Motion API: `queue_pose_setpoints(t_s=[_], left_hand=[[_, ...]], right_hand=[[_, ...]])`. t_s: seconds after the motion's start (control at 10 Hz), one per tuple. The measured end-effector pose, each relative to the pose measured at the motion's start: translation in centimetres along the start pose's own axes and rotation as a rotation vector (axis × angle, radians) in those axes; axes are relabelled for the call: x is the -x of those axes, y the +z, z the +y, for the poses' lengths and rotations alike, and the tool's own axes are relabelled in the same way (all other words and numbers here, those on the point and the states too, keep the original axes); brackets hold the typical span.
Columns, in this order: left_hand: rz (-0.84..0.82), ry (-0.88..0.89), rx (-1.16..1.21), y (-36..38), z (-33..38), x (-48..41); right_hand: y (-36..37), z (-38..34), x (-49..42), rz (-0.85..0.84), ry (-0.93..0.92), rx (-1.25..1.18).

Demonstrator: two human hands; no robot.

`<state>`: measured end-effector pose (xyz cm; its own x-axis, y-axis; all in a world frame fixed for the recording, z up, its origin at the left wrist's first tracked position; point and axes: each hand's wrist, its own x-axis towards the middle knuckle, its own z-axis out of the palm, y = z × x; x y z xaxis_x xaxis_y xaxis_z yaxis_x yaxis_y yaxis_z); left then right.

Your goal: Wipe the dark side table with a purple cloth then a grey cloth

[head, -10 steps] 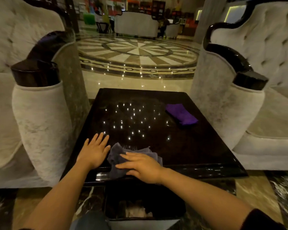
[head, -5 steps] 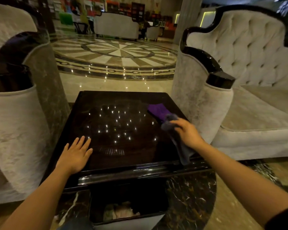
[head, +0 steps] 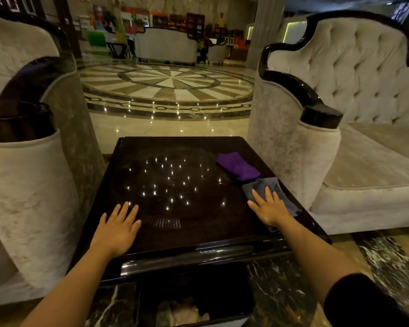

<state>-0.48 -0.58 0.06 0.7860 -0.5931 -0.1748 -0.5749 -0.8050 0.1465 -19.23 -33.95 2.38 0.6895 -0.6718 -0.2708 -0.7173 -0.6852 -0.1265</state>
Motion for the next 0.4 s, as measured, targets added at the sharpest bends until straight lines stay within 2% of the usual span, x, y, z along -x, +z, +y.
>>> queue_pose_setpoints(t_s=[0.2, 0.3, 0.4], left_hand=[[-0.048, -0.014, -0.126, -1.2, 0.3, 0.2], [-0.043, -0.029, -0.280, -2.1, 1.3, 0.7], [-0.023, -0.006, -0.334, -3.1, 2.0, 0.9]], right_hand=[[0.4, -0.5, -0.2, 0.020, 0.029, 0.027], [0.6, -0.9, 0.5, 0.099, 0.057, 0.177], [0.5, -2.3, 1.0, 0.127, 0.036, 0.257]])
